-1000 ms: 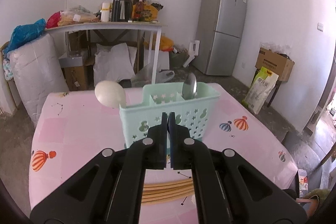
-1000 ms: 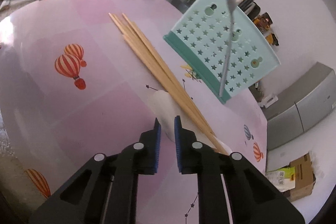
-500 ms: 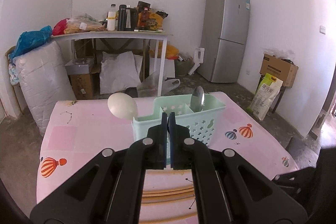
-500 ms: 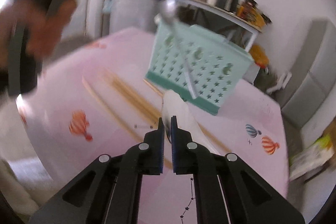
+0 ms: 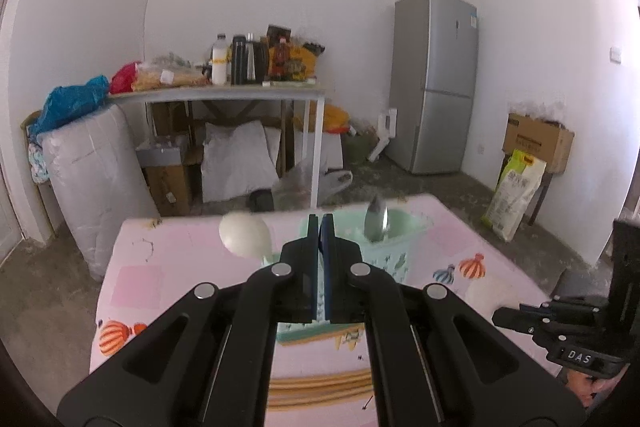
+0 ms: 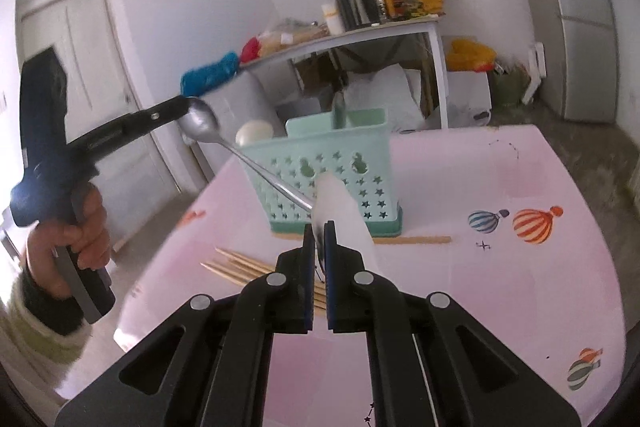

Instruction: Organize utensils

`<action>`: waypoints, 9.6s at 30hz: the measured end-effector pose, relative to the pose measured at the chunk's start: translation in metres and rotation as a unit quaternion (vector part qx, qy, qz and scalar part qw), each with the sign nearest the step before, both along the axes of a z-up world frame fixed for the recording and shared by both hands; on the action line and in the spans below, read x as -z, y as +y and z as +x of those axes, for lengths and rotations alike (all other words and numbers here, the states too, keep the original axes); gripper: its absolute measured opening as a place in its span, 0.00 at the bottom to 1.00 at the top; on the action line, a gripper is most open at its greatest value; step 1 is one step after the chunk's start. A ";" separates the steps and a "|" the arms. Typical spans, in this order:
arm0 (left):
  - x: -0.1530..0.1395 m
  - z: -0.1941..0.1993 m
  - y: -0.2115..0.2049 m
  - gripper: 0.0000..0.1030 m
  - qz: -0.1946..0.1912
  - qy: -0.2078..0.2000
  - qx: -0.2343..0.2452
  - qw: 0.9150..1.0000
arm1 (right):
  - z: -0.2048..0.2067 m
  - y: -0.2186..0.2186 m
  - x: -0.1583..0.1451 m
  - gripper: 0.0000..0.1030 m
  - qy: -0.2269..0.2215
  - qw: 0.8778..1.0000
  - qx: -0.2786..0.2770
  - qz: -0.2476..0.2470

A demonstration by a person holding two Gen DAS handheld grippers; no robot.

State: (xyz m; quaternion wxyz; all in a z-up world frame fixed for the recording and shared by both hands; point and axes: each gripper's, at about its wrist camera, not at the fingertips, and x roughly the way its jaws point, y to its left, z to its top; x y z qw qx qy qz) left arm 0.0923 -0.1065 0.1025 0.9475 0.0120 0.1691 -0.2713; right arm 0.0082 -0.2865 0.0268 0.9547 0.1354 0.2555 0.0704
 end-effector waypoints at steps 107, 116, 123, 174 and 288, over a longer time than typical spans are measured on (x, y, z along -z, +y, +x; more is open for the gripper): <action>0.044 0.052 0.012 0.52 0.058 0.034 -0.061 0.996 | 0.132 -0.038 -0.061 0.04 -0.049 0.998 0.024 0.028; 0.044 0.050 0.011 0.52 0.056 0.033 -0.054 0.996 | 0.137 -0.029 -0.075 0.04 -0.067 0.998 -0.004 0.006; 0.043 0.048 0.008 0.52 0.055 0.025 -0.048 0.997 | 0.141 -0.037 -0.074 0.04 -0.091 0.995 -0.027 0.035; 0.174 -0.005 0.029 0.26 -0.084 0.386 0.057 0.917 | 0.115 0.011 0.104 0.16 0.262 0.958 -0.115 0.032; 0.164 0.029 -0.002 0.04 0.097 0.305 -0.024 0.947 | 0.045 -0.031 0.094 0.15 0.223 0.973 0.001 0.055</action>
